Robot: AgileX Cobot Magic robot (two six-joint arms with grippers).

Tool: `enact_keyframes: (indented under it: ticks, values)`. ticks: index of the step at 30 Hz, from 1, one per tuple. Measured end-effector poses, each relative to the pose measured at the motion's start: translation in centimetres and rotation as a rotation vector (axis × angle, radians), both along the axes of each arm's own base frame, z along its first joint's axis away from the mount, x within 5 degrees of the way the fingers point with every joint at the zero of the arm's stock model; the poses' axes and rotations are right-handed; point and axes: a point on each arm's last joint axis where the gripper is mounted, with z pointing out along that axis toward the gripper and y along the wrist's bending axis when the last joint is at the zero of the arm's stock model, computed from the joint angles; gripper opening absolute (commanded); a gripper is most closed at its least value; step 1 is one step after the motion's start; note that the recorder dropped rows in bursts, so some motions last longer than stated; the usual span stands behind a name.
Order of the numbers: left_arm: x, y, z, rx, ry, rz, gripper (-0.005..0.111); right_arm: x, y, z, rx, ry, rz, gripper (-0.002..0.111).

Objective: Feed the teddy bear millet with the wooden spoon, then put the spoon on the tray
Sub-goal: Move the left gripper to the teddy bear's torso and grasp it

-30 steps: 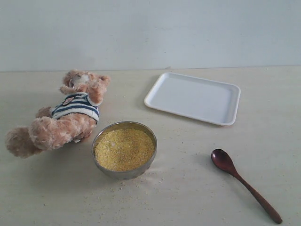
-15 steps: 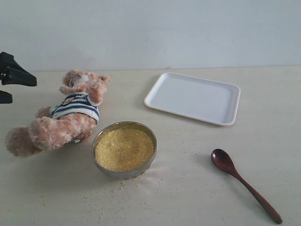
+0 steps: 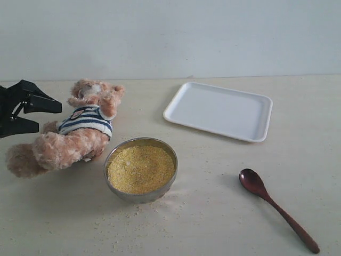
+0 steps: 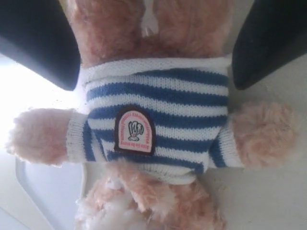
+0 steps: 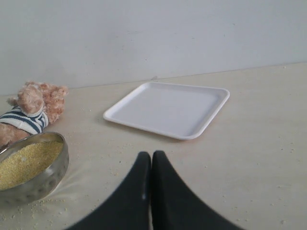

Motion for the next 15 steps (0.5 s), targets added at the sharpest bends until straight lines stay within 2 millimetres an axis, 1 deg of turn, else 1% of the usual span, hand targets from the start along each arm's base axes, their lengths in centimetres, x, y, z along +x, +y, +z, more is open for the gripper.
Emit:
enact_keyframes:
  ticks: [6,11,15]
  values:
    - [0.3,-0.1,-1.3,-0.015,-0.004,-0.026,0.081,0.0,0.0,0.0,0.0,0.0,0.0,0.0]
    - [0.7,-0.7,-3.6,-0.021,0.015,-0.054,0.081,0.0,0.0,0.0,0.0,0.0,0.0,0.0]
    - [1.2,-1.2,-4.8,-0.018,-0.006,-0.04,0.081,0.0,0.0,0.0,0.0,0.0,0.0,0.0]
